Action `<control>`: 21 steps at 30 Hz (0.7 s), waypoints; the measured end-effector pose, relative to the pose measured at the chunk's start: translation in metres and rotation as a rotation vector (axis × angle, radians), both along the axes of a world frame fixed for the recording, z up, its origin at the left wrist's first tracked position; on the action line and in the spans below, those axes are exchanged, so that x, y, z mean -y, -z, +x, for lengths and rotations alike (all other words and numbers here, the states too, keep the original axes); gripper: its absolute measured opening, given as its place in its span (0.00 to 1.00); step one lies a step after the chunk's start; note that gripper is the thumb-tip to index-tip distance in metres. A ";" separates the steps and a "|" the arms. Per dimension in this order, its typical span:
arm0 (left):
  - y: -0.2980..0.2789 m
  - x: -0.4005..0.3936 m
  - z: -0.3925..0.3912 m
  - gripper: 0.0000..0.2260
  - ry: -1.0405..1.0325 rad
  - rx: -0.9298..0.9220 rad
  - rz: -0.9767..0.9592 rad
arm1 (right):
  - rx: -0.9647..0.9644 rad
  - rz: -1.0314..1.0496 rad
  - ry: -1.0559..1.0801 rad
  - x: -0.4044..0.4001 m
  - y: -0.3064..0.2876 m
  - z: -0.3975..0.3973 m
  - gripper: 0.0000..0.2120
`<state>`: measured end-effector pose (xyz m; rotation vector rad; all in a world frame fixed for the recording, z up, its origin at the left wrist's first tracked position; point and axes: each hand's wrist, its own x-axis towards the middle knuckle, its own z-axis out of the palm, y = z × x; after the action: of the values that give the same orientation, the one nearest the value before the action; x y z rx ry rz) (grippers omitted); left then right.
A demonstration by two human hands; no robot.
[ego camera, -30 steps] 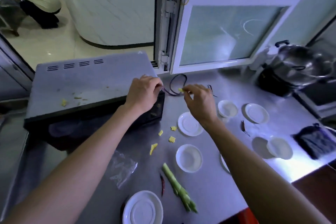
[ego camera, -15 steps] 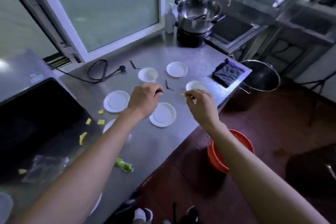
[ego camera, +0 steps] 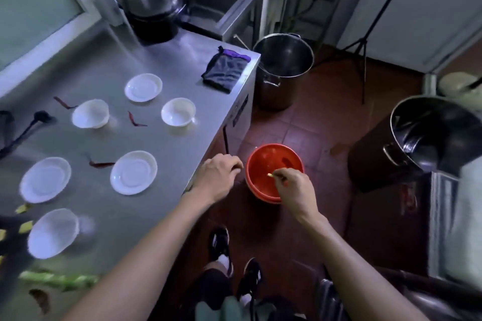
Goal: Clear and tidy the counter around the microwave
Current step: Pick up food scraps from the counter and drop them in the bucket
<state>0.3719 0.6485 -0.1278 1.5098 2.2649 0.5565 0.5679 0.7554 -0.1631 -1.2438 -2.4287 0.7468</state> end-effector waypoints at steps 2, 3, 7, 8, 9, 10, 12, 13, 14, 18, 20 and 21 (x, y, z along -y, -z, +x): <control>0.017 -0.020 0.005 0.05 0.049 0.021 -0.026 | 0.032 -0.023 0.039 -0.011 0.012 0.011 0.06; 0.026 -0.031 0.006 0.05 0.064 0.034 -0.043 | 0.057 -0.037 0.054 -0.018 0.018 0.014 0.06; 0.059 -0.078 -0.003 0.05 0.122 0.094 -0.099 | 0.156 -0.062 0.097 -0.054 0.040 0.012 0.05; 0.068 -0.089 -0.007 0.05 0.137 0.112 -0.112 | 0.177 -0.072 0.112 -0.062 0.046 0.010 0.05; 0.077 -0.100 -0.012 0.05 0.151 0.133 -0.127 | 0.194 -0.088 0.130 -0.070 0.053 0.007 0.05; 0.086 -0.110 -0.017 0.04 0.158 0.156 -0.145 | 0.208 -0.108 0.146 -0.077 0.059 0.003 0.05; 0.103 -0.128 -0.025 0.05 0.167 0.189 -0.184 | 0.231 -0.146 0.162 -0.090 0.072 -0.004 0.05; 0.111 -0.136 -0.028 0.05 0.173 0.200 -0.200 | 0.236 -0.159 0.169 -0.097 0.078 -0.007 0.05; 0.118 -0.145 -0.031 0.05 0.175 0.211 -0.214 | 0.236 -0.176 0.178 -0.103 0.084 -0.010 0.06; 0.145 -0.173 -0.040 0.04 0.158 0.261 -0.260 | 0.257 -0.269 0.231 -0.123 0.111 -0.018 0.08; 0.161 -0.187 -0.042 0.04 0.158 0.280 -0.281 | 0.283 -0.313 0.251 -0.133 0.129 -0.020 0.08; 0.171 -0.195 -0.042 0.04 0.161 0.283 -0.294 | 0.287 -0.333 0.263 -0.138 0.140 -0.021 0.08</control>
<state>0.3296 0.8435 -0.2992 1.3557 1.8960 0.3462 0.5465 0.8936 -0.3027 -1.8720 -2.3451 0.9785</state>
